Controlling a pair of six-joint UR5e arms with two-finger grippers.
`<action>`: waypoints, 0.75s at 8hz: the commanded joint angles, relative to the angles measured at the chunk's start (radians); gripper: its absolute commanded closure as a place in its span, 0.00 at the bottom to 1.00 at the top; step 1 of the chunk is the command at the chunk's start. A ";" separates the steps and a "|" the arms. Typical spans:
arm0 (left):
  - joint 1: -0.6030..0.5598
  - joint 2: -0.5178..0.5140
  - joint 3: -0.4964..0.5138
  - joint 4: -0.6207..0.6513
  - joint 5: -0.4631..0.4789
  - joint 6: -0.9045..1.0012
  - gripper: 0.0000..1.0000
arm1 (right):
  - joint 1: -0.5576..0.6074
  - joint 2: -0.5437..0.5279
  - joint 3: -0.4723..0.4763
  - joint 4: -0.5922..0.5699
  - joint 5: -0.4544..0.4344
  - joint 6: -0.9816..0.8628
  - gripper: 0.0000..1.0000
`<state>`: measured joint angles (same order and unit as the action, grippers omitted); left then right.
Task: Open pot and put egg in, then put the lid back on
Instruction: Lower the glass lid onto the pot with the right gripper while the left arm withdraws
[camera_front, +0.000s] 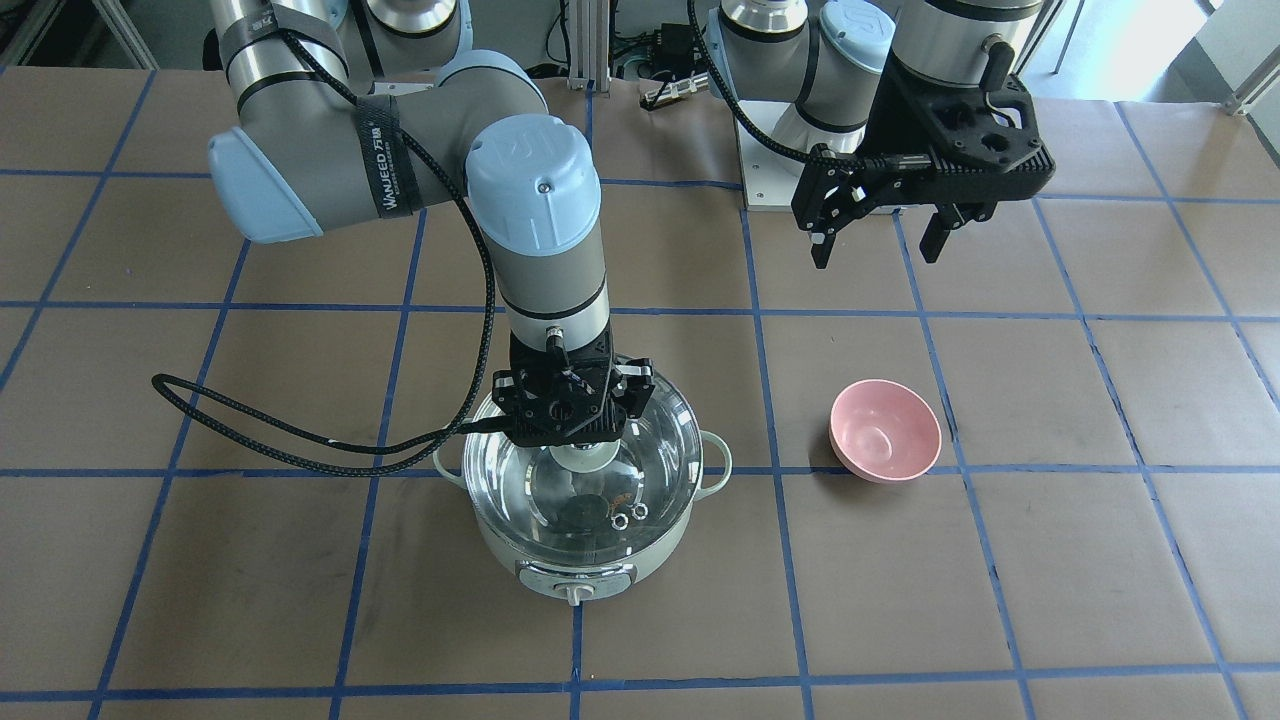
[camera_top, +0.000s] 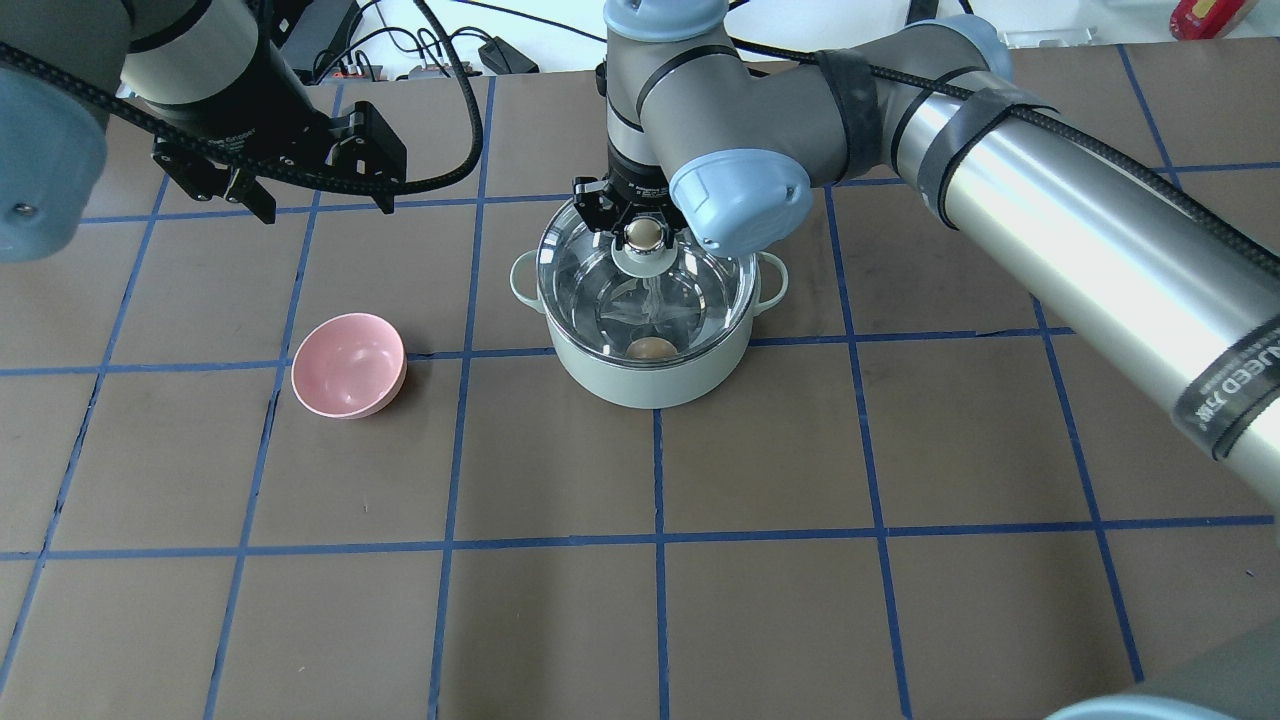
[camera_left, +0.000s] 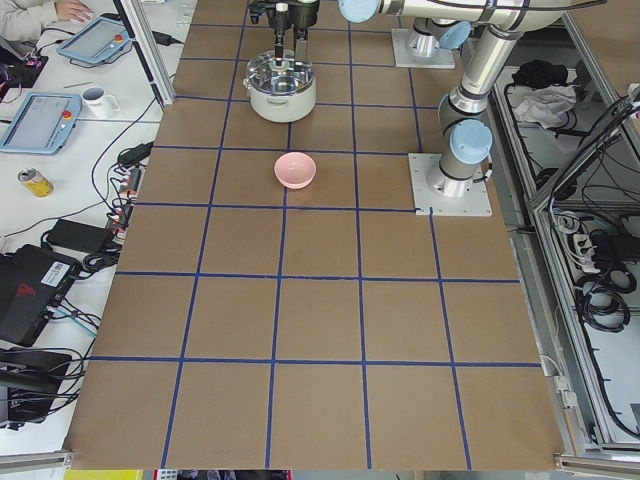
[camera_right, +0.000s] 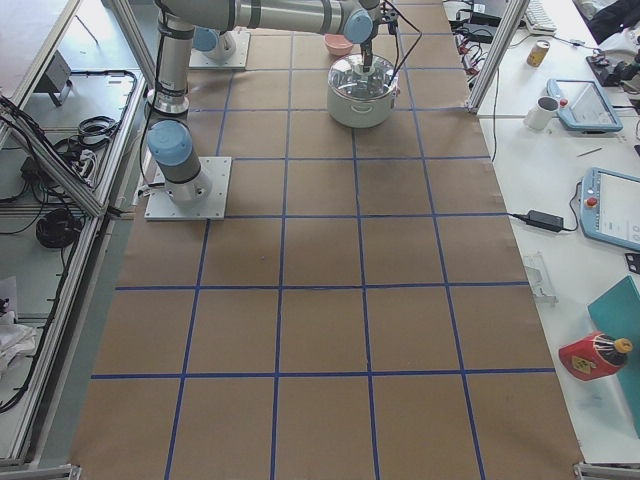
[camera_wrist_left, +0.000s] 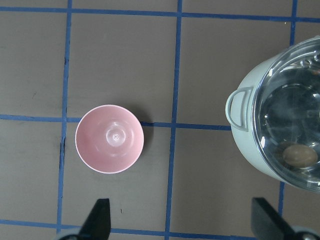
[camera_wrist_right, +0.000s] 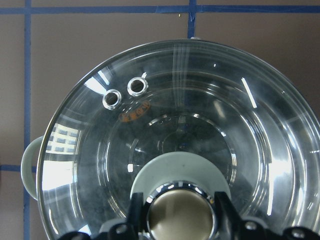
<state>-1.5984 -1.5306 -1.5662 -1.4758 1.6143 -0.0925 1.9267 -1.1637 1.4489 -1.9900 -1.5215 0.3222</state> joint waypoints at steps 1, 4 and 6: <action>-0.001 0.003 0.000 0.003 -0.013 -0.038 0.00 | 0.000 -0.001 0.002 0.000 0.001 0.000 1.00; 0.009 0.001 -0.002 0.006 -0.004 -0.038 0.00 | 0.000 -0.001 0.004 0.000 0.000 0.000 1.00; 0.008 0.001 -0.002 0.005 -0.001 -0.044 0.00 | 0.000 -0.001 0.004 -0.001 -0.002 -0.014 0.23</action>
<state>-1.5911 -1.5289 -1.5677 -1.4713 1.6112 -0.1306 1.9267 -1.1645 1.4525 -1.9896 -1.5217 0.3197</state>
